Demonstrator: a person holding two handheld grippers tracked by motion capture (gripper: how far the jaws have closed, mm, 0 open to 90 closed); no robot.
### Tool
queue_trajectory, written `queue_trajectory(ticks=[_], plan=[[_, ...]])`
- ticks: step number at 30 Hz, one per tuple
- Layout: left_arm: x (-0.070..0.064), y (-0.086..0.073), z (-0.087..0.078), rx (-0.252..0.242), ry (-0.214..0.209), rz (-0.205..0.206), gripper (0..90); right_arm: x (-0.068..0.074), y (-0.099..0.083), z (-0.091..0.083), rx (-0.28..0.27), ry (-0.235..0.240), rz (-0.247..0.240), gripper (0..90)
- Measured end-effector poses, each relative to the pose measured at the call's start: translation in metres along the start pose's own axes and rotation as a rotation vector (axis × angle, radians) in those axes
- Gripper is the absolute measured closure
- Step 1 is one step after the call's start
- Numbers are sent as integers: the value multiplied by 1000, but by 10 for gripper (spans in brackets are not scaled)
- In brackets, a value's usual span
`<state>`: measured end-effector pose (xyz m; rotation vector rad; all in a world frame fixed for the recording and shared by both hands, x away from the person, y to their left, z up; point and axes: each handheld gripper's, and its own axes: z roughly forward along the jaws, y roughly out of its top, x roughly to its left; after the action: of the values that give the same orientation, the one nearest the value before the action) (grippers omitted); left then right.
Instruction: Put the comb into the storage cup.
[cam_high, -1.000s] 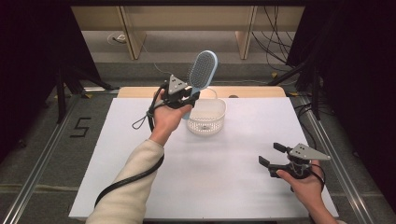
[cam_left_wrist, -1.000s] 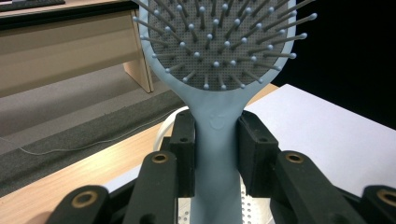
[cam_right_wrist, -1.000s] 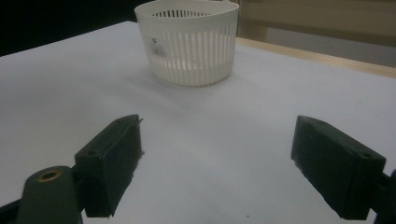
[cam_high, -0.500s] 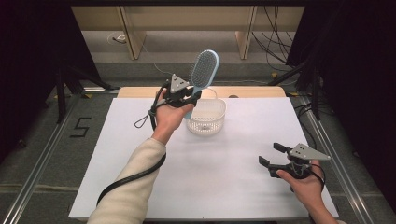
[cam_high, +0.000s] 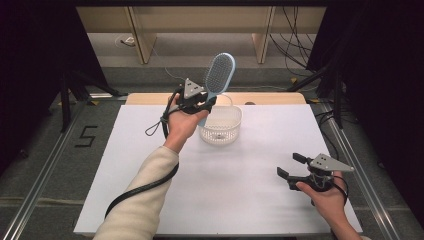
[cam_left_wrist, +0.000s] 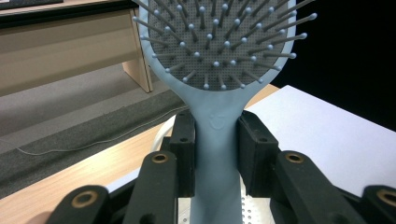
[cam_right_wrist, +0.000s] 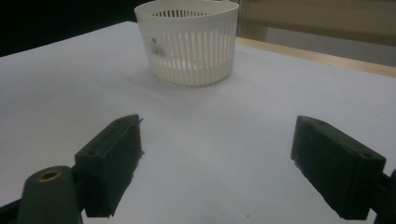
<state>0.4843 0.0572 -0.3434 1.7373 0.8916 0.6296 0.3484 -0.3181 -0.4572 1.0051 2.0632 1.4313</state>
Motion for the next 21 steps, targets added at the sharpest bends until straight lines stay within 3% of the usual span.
queue_trajectory(ticks=[21], plan=[[0,5,8,-4,-4,-6,696,0,0,0,0,2,-1,172]])
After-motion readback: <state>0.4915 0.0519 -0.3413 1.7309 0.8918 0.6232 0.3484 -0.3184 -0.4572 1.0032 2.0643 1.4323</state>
